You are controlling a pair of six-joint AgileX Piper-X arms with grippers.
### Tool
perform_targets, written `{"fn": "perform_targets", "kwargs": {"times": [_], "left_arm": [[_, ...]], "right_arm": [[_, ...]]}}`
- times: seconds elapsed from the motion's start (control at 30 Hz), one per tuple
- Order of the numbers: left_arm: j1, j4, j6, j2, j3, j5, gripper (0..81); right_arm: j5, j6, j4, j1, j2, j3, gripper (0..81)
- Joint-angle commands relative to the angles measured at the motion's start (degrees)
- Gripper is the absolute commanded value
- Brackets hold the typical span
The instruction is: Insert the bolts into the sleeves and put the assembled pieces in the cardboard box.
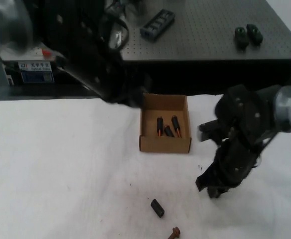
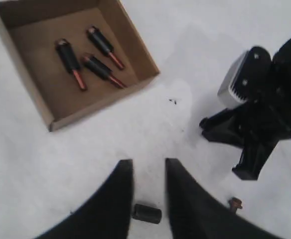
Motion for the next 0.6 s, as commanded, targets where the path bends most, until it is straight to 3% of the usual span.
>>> {"fn": "perform_targets", "kwargs": {"times": [0.0, 0.3, 0.57], "left_arm": [[-3.6, 0.5, 2.8, 2.3, -0.1, 1.1, 37.7], [-16.6, 5.0, 6.2, 11.1, -0.1, -1.9, 33.6], [-27.1, 4.6, 12.6, 18.0, -0.4, -8.5, 33.6]], "right_arm": [[-5.1, 1.7, -0.7, -5.0, -13.1, 7.6, 1.8], [-5.0, 3.1, 2.0, -12.4, -37.2, 21.4, 1.8], [-4.7, 4.2, 7.4, -17.1, -46.9, 24.9, 1.8]]}}
